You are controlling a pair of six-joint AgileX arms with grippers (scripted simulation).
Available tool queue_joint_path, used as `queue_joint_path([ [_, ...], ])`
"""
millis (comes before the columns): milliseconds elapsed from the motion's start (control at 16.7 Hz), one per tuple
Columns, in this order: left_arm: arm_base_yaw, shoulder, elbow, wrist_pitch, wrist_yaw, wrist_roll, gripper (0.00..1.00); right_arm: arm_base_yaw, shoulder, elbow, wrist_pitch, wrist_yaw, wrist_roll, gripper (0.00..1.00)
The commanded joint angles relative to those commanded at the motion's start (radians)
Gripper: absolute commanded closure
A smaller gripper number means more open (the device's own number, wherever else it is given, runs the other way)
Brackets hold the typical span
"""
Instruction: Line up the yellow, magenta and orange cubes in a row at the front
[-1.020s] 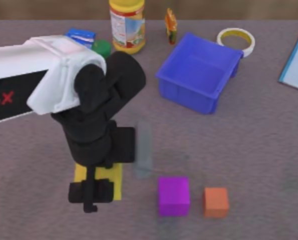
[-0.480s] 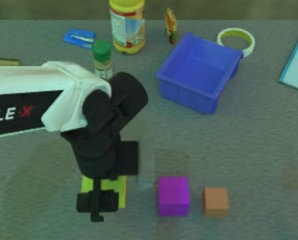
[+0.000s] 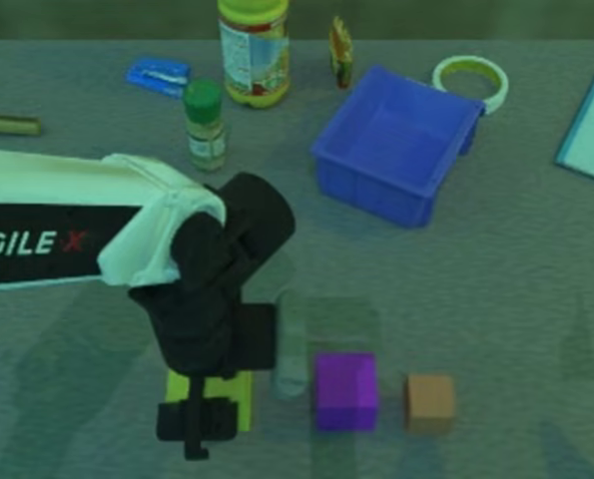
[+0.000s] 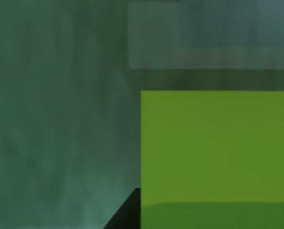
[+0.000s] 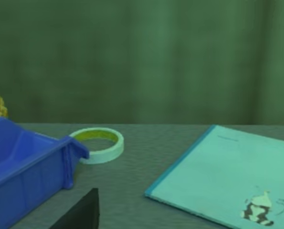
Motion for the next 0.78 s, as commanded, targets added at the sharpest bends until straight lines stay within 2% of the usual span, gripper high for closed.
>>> queue_joint_path([
  [780,0.000,0.000,0.000,0.000,0.000,0.000,0.02,0.000,0.000,0.000,0.000,0.000,0.000,0.00],
])
